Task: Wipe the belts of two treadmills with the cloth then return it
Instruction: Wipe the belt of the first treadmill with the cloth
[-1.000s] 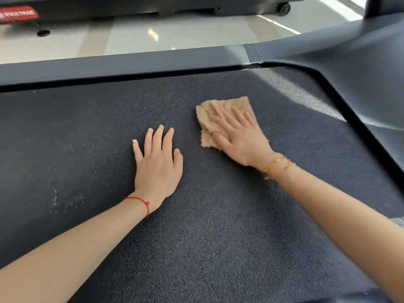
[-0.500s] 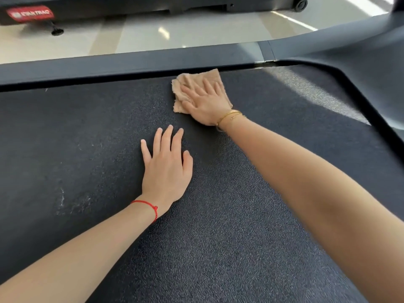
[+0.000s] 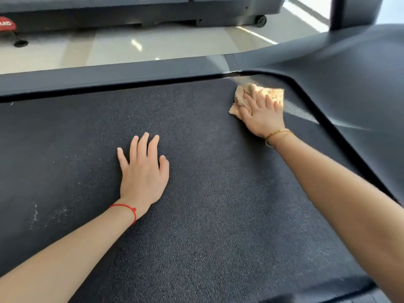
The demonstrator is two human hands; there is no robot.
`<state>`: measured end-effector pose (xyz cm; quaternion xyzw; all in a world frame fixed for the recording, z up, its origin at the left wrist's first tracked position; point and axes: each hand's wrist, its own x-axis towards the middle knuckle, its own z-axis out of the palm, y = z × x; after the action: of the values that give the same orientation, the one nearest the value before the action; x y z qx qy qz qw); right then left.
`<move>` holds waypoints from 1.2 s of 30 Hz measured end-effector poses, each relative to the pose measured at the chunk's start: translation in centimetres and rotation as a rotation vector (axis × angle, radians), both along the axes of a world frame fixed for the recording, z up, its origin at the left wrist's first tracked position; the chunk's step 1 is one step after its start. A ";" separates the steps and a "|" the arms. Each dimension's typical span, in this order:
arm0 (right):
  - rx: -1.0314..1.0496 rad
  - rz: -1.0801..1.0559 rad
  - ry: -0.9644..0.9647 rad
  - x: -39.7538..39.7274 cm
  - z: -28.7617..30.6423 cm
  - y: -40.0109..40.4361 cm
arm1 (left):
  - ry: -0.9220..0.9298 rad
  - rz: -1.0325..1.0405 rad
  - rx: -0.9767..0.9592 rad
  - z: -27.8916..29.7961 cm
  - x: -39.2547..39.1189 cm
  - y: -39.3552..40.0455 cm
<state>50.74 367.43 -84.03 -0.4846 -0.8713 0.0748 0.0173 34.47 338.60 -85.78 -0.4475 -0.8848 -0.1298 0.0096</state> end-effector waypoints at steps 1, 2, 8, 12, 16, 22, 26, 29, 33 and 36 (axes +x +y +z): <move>0.005 0.016 0.005 0.5 0.0 -1.4 | -0.006 -0.001 0.006 0.0 0.1 0.0; -0.004 0.036 0.018 1.1 0.0 -3.0 | -0.012 -0.002 0.009 0.1 0.1 0.0; -0.038 0.263 0.059 6.9 0.0 -12.9 | -0.031 -0.025 0.002 0.4 0.3 -0.1; -0.052 0.251 0.016 12.0 0.6 -17.4 | -0.040 -0.069 -0.004 0.8 0.5 -0.2; -0.046 0.145 0.000 15.4 0.9 -21.9 | -0.075 -0.081 -0.010 0.9 1.2 -0.3; -0.060 -0.012 0.023 19.0 0.5 -24.2 | -0.077 -0.204 -0.024 0.9 6.0 1.0; -0.065 -0.380 0.028 21.4 0.8 -20.2 | -0.061 -0.275 -0.031 0.8 9.0 1.5; -0.071 -0.520 0.079 21.3 0.9 -19.1 | -0.048 -0.307 -0.041 0.7 10.0 1.7; -0.048 -0.408 0.087 20.1 0.3 -22.2 | -0.057 -0.301 -0.036 0.8 10.6 2.3; -0.038 -0.263 0.071 20.7 -0.2 -24.6 | -0.037 -0.327 -0.042 0.7 10.9 3.0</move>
<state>71.48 342.85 -84.24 -0.5919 -0.7976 0.1055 0.0484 45.34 341.58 -85.04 -0.5832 -0.8026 -0.1193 -0.0375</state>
